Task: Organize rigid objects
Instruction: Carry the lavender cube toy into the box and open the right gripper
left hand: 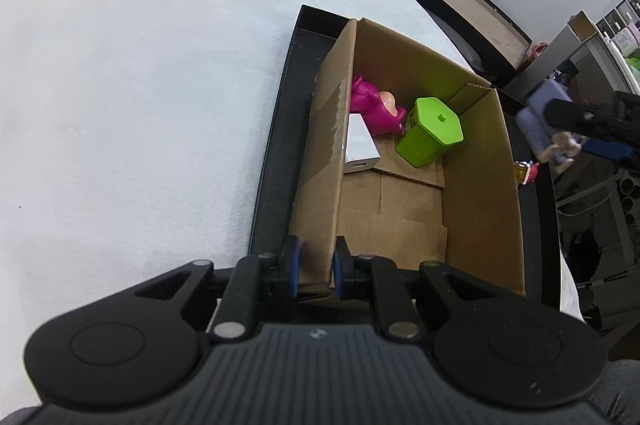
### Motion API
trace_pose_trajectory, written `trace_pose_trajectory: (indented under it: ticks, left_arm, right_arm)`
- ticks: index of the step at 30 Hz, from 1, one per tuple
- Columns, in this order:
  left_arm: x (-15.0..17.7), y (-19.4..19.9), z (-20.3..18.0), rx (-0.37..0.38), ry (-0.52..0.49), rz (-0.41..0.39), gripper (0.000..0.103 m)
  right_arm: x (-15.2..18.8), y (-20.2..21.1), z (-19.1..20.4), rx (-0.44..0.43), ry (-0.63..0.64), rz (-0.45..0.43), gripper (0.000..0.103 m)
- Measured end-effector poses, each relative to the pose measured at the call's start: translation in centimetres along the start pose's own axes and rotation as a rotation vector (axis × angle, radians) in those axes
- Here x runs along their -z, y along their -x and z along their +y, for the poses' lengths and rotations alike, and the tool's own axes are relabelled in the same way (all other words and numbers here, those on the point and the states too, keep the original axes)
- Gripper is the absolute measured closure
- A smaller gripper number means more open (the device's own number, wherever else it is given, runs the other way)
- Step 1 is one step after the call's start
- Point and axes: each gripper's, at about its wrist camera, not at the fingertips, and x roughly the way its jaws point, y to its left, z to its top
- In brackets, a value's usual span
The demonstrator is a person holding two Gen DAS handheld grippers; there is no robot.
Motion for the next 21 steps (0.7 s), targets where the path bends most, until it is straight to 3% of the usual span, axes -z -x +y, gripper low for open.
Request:
trace_pose_trajectory:
  ticks: [21]
  left_arm:
    - [0.0,-0.1,0.7,0.047,0.007,0.006,0.086]
  right_arm:
    - [2.5,-6.3,5.1,-0.022,0.053,0.156,0.060]
